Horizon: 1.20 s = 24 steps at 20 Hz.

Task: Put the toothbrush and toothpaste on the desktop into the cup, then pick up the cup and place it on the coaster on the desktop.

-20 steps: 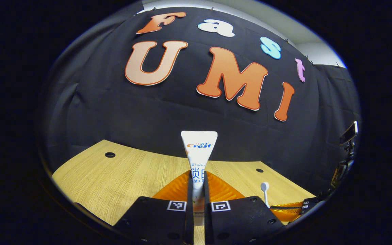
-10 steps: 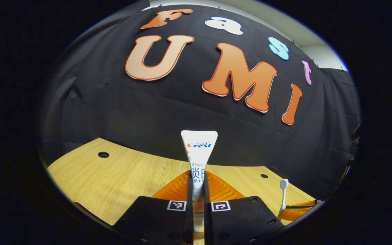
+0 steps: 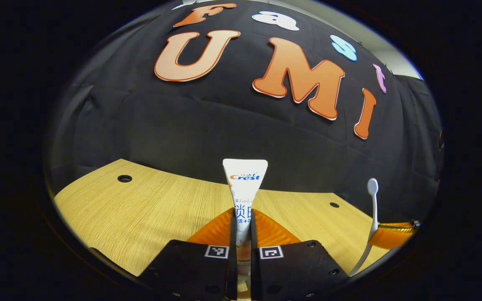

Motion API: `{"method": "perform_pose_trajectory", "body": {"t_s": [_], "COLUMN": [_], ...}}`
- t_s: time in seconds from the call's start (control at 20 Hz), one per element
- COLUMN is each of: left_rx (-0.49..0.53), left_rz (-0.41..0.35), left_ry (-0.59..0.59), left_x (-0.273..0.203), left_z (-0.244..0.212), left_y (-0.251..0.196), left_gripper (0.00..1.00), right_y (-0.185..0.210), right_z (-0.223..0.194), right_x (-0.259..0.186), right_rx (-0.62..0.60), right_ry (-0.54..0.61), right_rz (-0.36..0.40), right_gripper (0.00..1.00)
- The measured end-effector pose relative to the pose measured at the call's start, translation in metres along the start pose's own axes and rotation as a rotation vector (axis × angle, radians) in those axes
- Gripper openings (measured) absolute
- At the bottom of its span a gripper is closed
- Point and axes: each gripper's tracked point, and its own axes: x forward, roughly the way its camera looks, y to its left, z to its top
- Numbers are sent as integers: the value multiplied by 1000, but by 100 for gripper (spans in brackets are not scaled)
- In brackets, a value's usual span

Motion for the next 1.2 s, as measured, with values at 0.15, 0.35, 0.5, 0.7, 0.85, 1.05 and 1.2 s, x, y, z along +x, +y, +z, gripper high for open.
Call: {"method": "perform_pose_trajectory", "body": {"t_s": [0.15, 0.35, 0.5, 0.7, 0.85, 1.05, 1.2], "left_rx": [52, 80, 73, 72, 62, 93, 104], "left_rz": [3, 4, -13, -12, -25, -17, -2], "left_ry": [11, 15, 30, 32, 43, -54, -107], "left_x": [1, -4, -15, -20, -32, -54, -70], "left_z": [-15, -17, -20, -22, -22, 6, 23], "left_y": [-3, -5, -9, -5, -7, -5, 1], "left_gripper": [12, 13, 15, 19, 30, 43, 64], "right_y": [5, 7, 9, 14, 18, 16, 20], "right_z": [-1, 2, 4, 5, 11, 31, 39], "right_x": [2, 3, 1, -5, -7, -7, -7], "right_rx": [22, 13, 8, 15, 17, 34, 69], "right_ry": [8, 4, -5, -11, -29, -109, -158], "right_rz": [14, 10, 10, 12, 17, 2, 20], "right_gripper": [5, 5, 5, 5, 5, 5, 5]}}
